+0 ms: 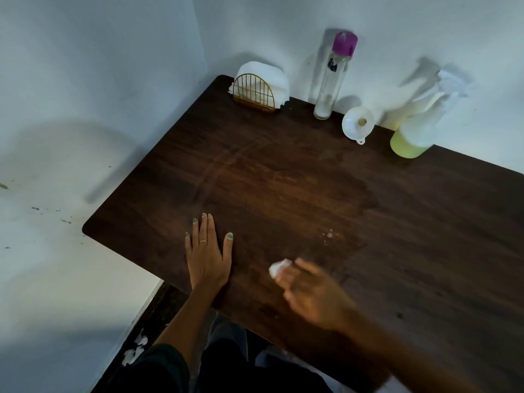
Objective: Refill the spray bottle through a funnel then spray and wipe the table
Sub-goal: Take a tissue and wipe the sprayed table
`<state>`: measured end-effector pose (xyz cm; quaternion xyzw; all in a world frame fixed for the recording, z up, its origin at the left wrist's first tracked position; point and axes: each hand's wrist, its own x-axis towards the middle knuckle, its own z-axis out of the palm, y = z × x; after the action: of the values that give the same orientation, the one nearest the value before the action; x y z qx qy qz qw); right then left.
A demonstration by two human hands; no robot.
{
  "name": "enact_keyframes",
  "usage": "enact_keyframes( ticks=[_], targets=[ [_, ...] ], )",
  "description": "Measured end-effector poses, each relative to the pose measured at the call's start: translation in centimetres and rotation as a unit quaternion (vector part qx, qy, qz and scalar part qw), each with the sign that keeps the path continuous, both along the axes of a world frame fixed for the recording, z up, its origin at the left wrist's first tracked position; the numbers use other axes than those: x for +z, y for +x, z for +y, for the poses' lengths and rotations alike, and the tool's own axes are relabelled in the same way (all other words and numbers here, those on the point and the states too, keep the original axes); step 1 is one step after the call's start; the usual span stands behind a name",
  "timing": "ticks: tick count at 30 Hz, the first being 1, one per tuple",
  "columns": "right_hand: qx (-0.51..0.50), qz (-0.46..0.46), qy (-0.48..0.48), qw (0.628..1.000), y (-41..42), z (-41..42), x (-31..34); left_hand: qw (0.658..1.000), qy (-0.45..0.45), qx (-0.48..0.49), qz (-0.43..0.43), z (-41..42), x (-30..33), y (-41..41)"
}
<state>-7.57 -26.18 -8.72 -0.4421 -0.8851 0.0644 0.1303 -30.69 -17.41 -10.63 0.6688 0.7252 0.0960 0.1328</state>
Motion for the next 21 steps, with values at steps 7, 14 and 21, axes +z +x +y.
enact_keyframes(
  ticks=[7,14,21],
  targets=[
    [-0.469,0.031,-0.011,0.883,12.0,6.5,1.2,1.000,-0.004,0.004,-0.004,-0.2,0.2,0.2],
    [-0.261,0.121,-0.043,0.957,-1.9,-0.9,0.2,1.000,-0.003,0.010,-0.004,-0.7,0.4,0.5],
    [-0.054,0.043,-0.030,0.997,0.7,-1.2,-0.3,1.000,-0.014,-0.004,-0.013,-1.4,0.6,0.4]
  ],
)
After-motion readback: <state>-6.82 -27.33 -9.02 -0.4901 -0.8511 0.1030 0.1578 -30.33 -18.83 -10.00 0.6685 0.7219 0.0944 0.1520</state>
